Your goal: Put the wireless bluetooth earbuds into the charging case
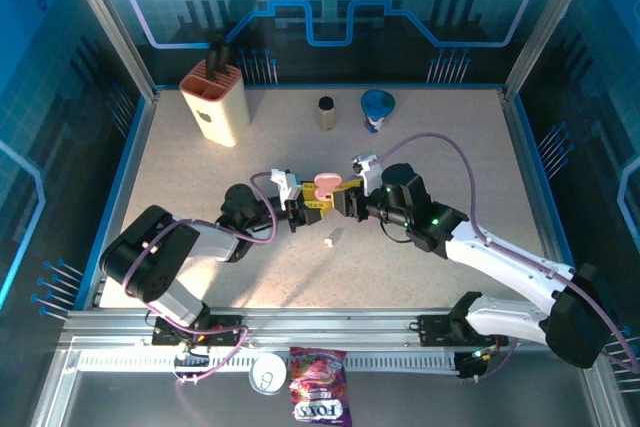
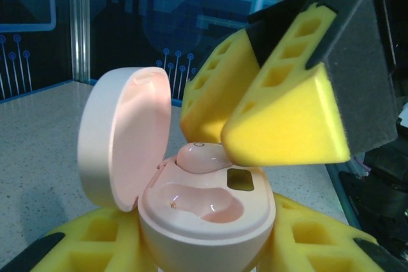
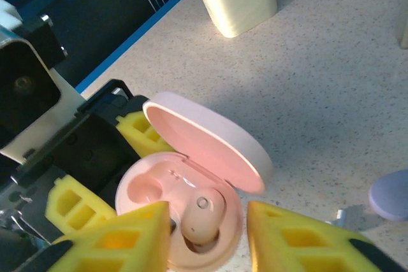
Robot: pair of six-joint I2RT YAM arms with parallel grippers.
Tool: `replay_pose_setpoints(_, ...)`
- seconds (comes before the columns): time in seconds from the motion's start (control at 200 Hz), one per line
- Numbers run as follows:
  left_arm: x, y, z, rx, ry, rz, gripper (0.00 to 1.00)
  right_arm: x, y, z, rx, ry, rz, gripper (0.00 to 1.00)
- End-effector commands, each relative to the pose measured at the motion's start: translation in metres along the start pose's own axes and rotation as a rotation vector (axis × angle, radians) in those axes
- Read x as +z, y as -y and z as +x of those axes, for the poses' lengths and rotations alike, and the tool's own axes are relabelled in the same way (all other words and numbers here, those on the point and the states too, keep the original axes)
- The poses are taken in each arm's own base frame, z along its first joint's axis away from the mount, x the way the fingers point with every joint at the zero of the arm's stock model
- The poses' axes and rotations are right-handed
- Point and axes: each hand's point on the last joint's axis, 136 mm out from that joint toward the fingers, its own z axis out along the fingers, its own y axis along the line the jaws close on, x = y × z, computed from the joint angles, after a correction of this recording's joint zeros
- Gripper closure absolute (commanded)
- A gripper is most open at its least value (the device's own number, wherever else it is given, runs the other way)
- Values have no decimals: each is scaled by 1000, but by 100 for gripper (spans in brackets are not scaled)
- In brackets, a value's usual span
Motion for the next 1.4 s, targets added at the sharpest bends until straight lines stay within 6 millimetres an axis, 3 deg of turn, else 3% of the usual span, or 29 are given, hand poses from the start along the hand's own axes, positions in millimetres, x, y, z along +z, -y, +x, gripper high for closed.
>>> replay_pose_setpoints(0.0,3,1,-22,59,61,0,70,-12,5,-11,5,59,23,58)
replay_pose_setpoints(0.13,3,-4,-18,69,53,-24,70,-23,12,-15,66,128,2,52)
replay_pose_setpoints(0.225,1,-9,-17,75,56,-53,70,-27,29,-10,149,162,22,50)
replay_pose_setpoints(0.38,-5,-12,-23,94,75,-96,71,-21,61,22,318,123,97,48)
replay_pose_setpoints(0.46,-7,-11,-28,102,85,-106,71,-11,66,42,354,44,112,47)
replay_pose_setpoints(0.835,-26,3,-65,142,186,-149,71,55,48,104,414,-290,-43,45)
replay_pose_setpoints(1.041,-30,9,-67,131,193,-139,71,83,38,132,408,-413,-99,45)
replay_pose_setpoints(1.221,-30,7,-64,132,185,-143,71,95,34,152,406,-488,-123,46)
replay_pose_setpoints(1.396,-29,6,-62,136,180,-145,71,94,34,170,397,-558,-104,47)
